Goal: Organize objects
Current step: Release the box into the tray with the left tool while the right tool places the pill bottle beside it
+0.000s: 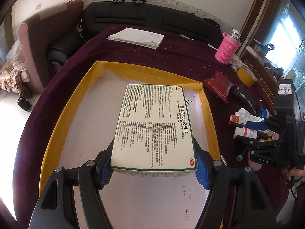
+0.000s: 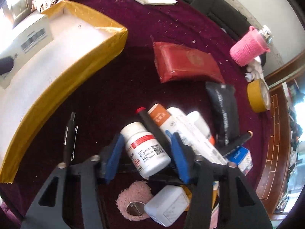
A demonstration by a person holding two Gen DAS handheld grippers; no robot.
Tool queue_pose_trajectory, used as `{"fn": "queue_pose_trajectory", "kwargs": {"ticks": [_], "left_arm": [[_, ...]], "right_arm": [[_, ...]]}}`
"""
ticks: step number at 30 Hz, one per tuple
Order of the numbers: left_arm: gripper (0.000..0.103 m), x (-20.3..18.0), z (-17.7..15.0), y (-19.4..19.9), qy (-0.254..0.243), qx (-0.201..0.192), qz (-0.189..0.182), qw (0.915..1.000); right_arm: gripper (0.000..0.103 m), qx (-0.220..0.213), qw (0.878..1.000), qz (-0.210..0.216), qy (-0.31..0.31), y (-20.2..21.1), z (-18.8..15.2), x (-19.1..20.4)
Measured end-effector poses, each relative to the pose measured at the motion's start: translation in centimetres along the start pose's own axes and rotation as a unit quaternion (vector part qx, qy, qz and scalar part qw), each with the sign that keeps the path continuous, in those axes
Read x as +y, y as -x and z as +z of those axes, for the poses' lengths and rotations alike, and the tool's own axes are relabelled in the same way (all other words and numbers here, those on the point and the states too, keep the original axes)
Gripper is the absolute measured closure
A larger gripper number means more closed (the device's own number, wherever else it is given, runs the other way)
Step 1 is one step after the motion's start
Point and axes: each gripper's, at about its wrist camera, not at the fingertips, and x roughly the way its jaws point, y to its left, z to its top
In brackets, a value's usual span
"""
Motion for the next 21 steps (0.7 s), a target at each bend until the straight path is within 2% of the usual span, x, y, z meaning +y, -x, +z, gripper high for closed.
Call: {"fn": "queue_pose_trajectory", "kwargs": {"ticks": [1, 3, 7, 13, 18, 21], "left_arm": [[0.038, -0.2, 0.2, -0.4, -0.002, 0.002, 0.004, 1.0], [0.038, -0.2, 0.6, -1.1, -0.005, 0.004, 0.012, 0.9999], [0.038, -0.6, 1.2, -1.5, -0.011, -0.002, 0.025, 0.9996], [0.038, -0.6, 2.0, -2.4, -0.009, -0.003, 0.03, 0.9995], [0.038, -0.6, 2.6, -3.3, 0.006, 0.001, 0.024, 0.9997], [0.038, -0.4, 3.1, -3.9, 0.028, 0.002, 0.018, 0.9995]], "right_arm": [[0.061, -0.001, 1.0, -0.003, 0.003, 0.0, -0.1, 0.2], [0.071, -0.004, 1.0, 0.001, -0.003, 0.1, -0.3, 0.3], [0.071, -0.013, 1.0, 0.008, -0.013, 0.7, -1.0, 0.3], [0.072, -0.046, 0.995, 0.048, -0.079, 2.9, -2.2, -1.5], [0.072, -0.092, 0.979, 0.107, -0.146, 6.2, -1.6, -3.1], [0.072, -0.11, 0.964, 0.166, -0.177, 7.3, 0.0, -3.2]]}}
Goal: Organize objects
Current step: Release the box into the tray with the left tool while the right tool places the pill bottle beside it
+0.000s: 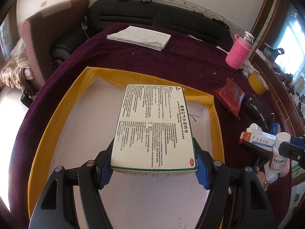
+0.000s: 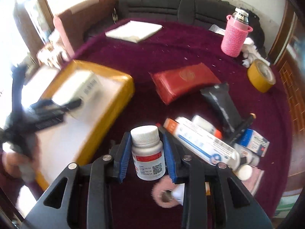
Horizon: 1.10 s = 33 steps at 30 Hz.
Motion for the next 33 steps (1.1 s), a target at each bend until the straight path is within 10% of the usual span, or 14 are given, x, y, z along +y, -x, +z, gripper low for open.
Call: {"fn": "queue_pose_trajectory", "kwargs": {"ticks": [8, 19, 33], "left_arm": [[0.037, 1.0, 0.5, -1.3, 0.046, 0.011, -0.014, 0.9988], [0.035, 2.1, -0.5, 0.6, 0.041, -0.003, -0.022, 0.9989], [0.033, 1.3, 1.2, -2.0, 0.045, 0.037, -0.07, 0.9959]], "right_arm": [[0.072, 0.024, 0.996, 0.07, -0.057, -5.5, 4.9, 3.7], [0.071, 0.064, 0.994, 0.028, -0.08, -12.2, 6.5, 5.3], [0.071, -0.055, 0.994, 0.017, -0.098, -1.8, 2.6, -0.2]]}}
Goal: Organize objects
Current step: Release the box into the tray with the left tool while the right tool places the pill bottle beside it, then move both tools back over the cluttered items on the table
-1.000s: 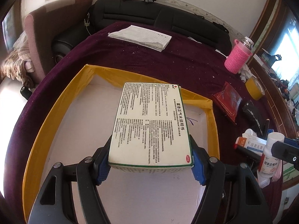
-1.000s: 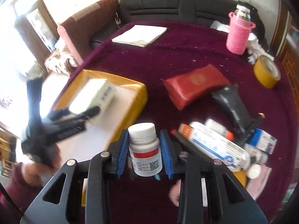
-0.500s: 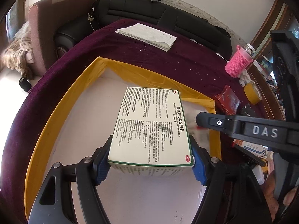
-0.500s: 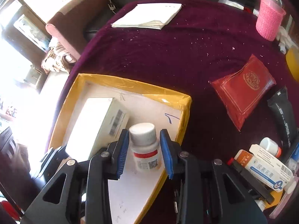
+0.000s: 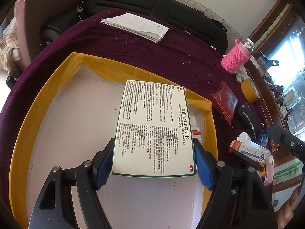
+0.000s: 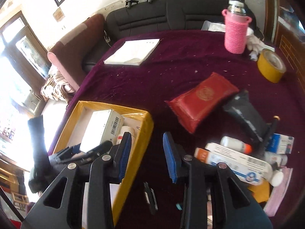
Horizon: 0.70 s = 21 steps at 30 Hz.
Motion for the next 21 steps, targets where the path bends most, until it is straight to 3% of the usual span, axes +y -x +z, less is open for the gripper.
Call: {"fn": "queue_pose_trajectory", "kwargs": {"ticks": [5, 8, 10, 14, 17, 19, 21], "left_arm": [[0.033, 0.3, 0.3, 1.1, 0.011, 0.004, 0.006, 0.9999], [0.032, -0.2, 0.2, 1.5, -0.004, -0.007, 0.022, 0.9997], [0.032, -0.8, 0.2, 1.0, -0.02, 0.007, 0.026, 0.9994], [0.032, -0.6, 0.8, 0.7, 0.011, 0.014, -0.021, 0.9996], [0.032, 0.5, 1.3, 1.7, 0.062, -0.003, -0.06, 0.9963], [0.032, 1.1, 1.0, 3.5, 0.092, -0.03, -0.064, 0.9933], [0.032, 0.9, -0.1, 5.7, 0.09, -0.065, -0.056, 0.9923]], "right_arm": [[0.071, -0.013, 1.0, 0.01, -0.014, 2.4, -2.0, -2.6], [0.071, -0.016, 1.0, 0.007, -0.01, 3.3, -3.3, -3.8], [0.071, -0.016, 1.0, 0.01, -0.013, 3.7, -4.2, -4.5], [0.071, -0.025, 0.999, 0.019, -0.018, 5.3, -5.6, -5.4], [0.071, -0.04, 0.999, 0.011, -0.006, 7.0, -6.6, -5.7], [0.071, -0.053, 0.999, 0.0, 0.005, 8.1, -7.2, -5.8], [0.071, -0.066, 0.998, -0.007, 0.013, 9.3, -7.8, -6.1]]}}
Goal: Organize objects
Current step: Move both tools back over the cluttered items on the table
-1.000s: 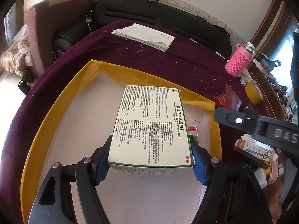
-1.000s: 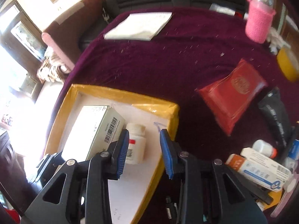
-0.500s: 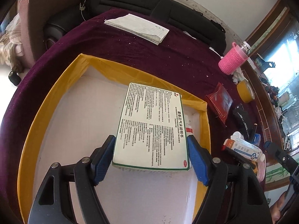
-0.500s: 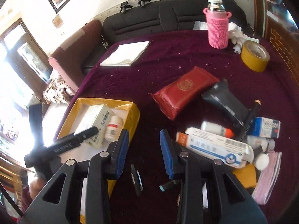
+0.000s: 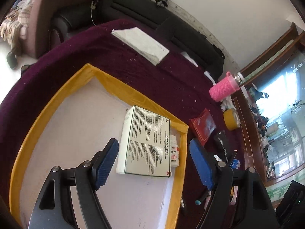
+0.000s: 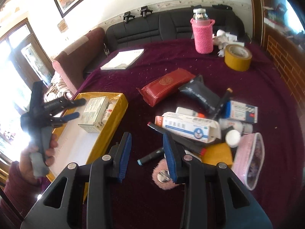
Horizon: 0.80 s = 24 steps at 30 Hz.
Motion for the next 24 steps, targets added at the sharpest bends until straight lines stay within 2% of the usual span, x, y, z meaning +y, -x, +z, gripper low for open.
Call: {"fn": "queue_pose_trajectory", "kwargs": {"ticks": [2, 5, 7, 9, 12, 15, 19, 21, 24], "left_arm": [[0.031, -0.5, -2.0, 1.7, -0.021, -0.026, 0.036, 0.9988], [0.031, -0.7, -5.6, 1.7, -0.054, -0.028, 0.112, 0.9918], [0.031, -0.3, -7.5, 0.7, -0.06, 0.005, 0.147, 0.9873], [0.031, 0.0, -9.5, 0.2, -0.052, 0.035, 0.159, 0.9852], [0.031, -1.0, -12.4, 0.3, -0.085, 0.061, 0.192, 0.9757], [0.031, -2.1, -14.9, 1.0, -0.112, 0.069, 0.21, 0.9688], [0.031, -2.5, -16.7, 2.8, -0.124, 0.049, 0.23, 0.964], [0.031, -3.1, -17.6, 3.7, -0.153, 0.027, 0.242, 0.9578], [0.031, -4.6, -18.2, 6.4, -0.175, -0.025, 0.219, 0.9596]], "right_arm": [[0.071, -0.013, 1.0, -0.004, 0.001, 1.1, -0.7, -0.5], [0.071, -0.02, 1.0, -0.004, -0.009, 1.9, -1.7, -1.5], [0.071, -0.017, 1.0, 0.0, -0.02, 2.1, -2.4, -2.1], [0.071, -0.015, 0.999, 0.006, -0.037, 2.2, -3.1, -3.0], [0.071, -0.015, 0.998, 0.014, -0.067, 2.4, -3.9, -4.7], [0.066, -0.017, 0.996, 0.021, -0.088, 2.5, -4.4, -5.9], [0.065, -0.015, 0.994, 0.029, -0.102, 2.3, -4.7, -7.1], [0.065, -0.02, 0.995, 0.024, -0.1, 2.5, -4.6, -7.4], [0.065, -0.034, 0.994, 0.021, -0.099, 3.4, -4.5, -8.3]]}}
